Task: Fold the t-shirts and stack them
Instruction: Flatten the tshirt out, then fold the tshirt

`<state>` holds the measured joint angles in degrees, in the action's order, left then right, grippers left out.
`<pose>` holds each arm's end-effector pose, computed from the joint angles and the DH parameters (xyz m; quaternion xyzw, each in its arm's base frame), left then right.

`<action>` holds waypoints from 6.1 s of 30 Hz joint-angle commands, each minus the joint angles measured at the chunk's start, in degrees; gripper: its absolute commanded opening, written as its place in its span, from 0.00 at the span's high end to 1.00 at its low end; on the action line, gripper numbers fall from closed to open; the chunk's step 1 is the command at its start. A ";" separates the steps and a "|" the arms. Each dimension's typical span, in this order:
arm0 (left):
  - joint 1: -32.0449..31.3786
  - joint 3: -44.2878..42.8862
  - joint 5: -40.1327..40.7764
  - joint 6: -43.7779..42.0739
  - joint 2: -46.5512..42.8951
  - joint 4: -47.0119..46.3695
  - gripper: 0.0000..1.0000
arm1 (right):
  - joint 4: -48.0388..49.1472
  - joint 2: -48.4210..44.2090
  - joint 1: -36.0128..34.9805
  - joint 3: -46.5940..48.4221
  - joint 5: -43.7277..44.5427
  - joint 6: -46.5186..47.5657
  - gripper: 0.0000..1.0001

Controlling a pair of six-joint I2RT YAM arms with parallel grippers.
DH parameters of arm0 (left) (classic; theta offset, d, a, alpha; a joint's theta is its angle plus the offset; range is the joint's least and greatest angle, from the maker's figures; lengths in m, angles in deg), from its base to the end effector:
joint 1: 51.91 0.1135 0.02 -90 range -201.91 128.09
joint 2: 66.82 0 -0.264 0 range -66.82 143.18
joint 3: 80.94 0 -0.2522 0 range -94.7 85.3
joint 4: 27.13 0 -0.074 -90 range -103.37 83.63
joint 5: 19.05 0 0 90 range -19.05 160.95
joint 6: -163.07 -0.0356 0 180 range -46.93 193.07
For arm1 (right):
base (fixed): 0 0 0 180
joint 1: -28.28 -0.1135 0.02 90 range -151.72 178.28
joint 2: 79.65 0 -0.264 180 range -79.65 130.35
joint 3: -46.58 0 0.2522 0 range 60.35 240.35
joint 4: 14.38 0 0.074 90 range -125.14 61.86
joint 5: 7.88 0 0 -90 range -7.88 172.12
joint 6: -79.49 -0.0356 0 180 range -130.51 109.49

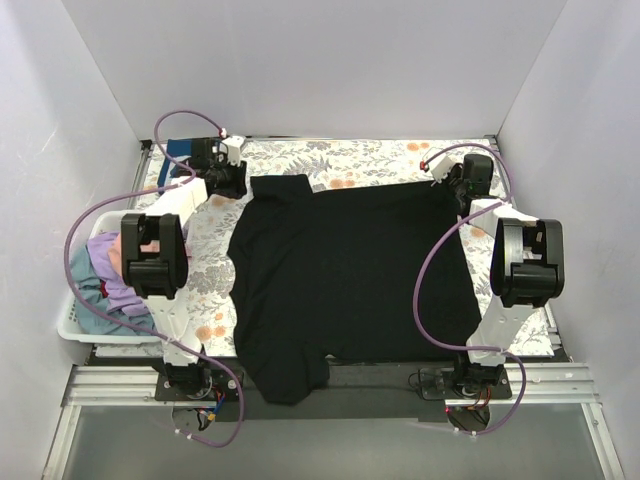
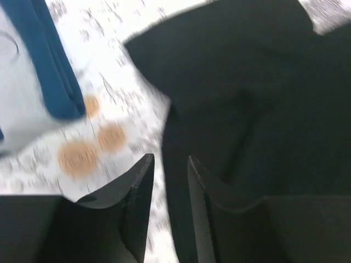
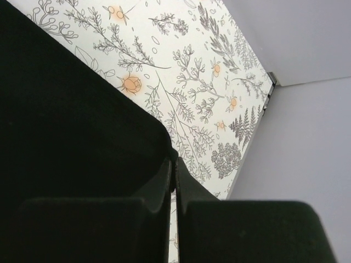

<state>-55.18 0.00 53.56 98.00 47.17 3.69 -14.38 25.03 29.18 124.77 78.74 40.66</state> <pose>0.4450 -0.0361 0.2124 -0.1161 0.9101 -0.2265 0.3270 0.4106 -0.0044 0.2075 -0.3751 0.7629 -0.2084 0.4837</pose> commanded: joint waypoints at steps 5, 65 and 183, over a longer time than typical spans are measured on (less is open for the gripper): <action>-0.34 8.21 -5.02 1.52 -11.87 17.02 0.76 | 1.36 1.75 0.32 3.78 1.97 0.06 0.99; -2.62 -36.86 3.77 29.30 26.53 18.53 0.45 | -1.81 8.25 -0.20 7.91 2.50 -0.03 0.99; -7.63 22.90 -10.48 0.47 -23.85 17.22 0.57 | -56.03 -8.99 4.81 6.67 -16.48 13.60 0.46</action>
<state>-62.66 26.27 41.51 91.99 20.59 20.94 -63.64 12.40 33.84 128.48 65.45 57.91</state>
